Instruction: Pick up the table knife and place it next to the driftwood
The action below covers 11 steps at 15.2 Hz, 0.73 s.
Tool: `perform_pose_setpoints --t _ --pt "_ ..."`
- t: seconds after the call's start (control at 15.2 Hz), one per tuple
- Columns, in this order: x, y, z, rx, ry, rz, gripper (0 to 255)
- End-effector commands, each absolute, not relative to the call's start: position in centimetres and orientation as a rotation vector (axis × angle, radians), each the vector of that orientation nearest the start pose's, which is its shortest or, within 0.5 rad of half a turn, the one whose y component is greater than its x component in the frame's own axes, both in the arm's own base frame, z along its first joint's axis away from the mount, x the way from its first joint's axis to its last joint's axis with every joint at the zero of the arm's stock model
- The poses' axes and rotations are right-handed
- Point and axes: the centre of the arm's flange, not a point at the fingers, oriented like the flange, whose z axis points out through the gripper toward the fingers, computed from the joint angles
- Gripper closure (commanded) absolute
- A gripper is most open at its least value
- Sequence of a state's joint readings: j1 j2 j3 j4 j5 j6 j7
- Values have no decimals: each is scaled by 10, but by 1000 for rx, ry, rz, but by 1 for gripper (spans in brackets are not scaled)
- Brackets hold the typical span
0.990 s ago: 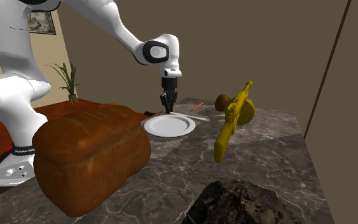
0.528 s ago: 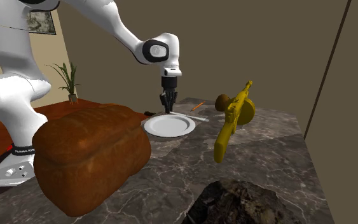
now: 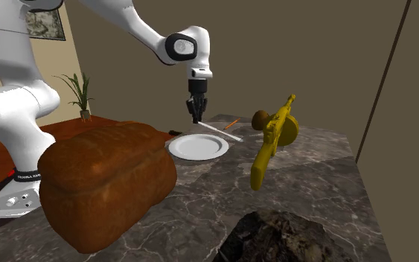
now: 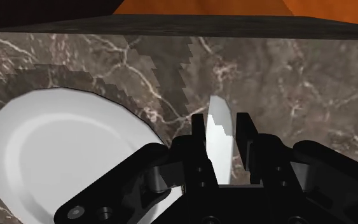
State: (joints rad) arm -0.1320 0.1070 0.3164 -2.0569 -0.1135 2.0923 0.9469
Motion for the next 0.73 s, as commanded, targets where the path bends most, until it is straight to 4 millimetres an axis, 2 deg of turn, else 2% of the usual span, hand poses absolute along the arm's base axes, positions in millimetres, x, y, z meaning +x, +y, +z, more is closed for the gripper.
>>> perform_pose_setpoints --t 0.0,0.66 --pt "552 95 393 -3032 1113 35 255" --pt "552 95 445 -3032 1113 35 255"
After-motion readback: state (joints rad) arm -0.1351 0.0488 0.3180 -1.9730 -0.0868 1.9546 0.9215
